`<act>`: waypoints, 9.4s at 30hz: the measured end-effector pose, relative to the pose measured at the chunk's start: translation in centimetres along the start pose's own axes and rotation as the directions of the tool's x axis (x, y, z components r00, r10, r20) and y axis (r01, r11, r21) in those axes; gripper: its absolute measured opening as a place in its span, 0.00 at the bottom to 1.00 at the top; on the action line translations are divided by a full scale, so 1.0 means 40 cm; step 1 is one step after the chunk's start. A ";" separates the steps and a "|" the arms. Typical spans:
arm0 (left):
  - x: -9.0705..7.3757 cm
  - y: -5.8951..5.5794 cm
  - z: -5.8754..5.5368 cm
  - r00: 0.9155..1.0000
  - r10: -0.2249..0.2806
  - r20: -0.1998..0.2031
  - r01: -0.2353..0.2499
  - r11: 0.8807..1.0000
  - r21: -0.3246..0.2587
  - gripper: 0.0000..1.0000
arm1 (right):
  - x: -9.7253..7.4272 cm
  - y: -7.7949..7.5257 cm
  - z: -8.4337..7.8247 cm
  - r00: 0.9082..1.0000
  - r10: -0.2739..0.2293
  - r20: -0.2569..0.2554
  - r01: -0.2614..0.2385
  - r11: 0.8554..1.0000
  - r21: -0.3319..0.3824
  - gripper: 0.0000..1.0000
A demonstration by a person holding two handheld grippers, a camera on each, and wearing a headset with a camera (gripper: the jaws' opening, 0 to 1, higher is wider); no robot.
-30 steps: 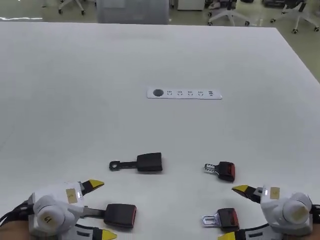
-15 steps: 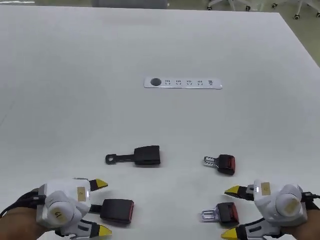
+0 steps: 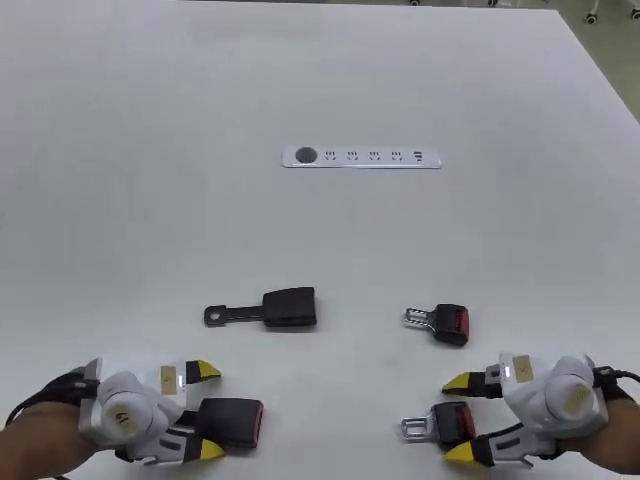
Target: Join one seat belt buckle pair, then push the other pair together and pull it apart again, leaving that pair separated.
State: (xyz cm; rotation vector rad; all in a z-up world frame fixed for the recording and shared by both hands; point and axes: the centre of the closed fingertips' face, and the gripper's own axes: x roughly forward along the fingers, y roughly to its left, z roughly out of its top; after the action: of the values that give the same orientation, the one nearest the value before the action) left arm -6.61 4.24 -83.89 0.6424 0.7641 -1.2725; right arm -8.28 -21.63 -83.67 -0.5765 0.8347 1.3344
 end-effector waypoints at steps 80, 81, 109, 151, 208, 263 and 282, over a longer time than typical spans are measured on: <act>0.004 -0.015 0.010 0.999 0.024 -0.030 -0.026 0.996 -0.081 0.37 | 0.217 0.025 0.288 0.954 -0.029 0.297 0.011 0.998 0.062 0.37; 0.004 -0.015 0.010 0.999 0.024 -0.030 -0.026 0.996 -0.082 0.37 | 0.222 0.027 0.292 0.954 -0.029 0.298 0.010 0.998 0.063 0.37; 0.009 -0.016 0.009 0.999 -0.009 -0.037 0.008 1.000 -0.010 0.35 | 0.281 0.039 0.375 0.955 0.010 0.296 -0.026 0.998 0.050 0.37; 0.013 -0.018 0.013 0.999 -0.053 0.009 0.053 0.998 0.016 0.35 | 0.299 0.061 0.399 0.961 -0.026 0.275 0.027 1.000 -0.002 0.36; 0.012 -0.021 0.015 0.996 -0.068 0.049 0.068 0.998 0.012 0.36 | 0.310 0.057 0.400 0.958 -0.053 0.281 0.064 0.998 -0.030 0.39; -0.161 0.209 0.286 0.965 0.198 0.174 -0.204 0.979 0.017 0.84 | -0.081 -0.193 0.279 0.857 -0.380 0.350 0.326 0.923 0.203 0.89; -0.069 0.285 0.271 0.977 0.171 0.125 -0.173 0.985 0.010 0.79 | -0.098 -0.289 0.158 0.912 -0.306 0.274 0.261 0.947 0.189 0.83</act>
State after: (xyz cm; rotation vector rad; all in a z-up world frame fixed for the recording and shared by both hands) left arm 5.84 -0.53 -75.07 0.6267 0.5815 -1.1511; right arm 4.17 -20.99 -77.89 -0.3488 0.5682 1.0481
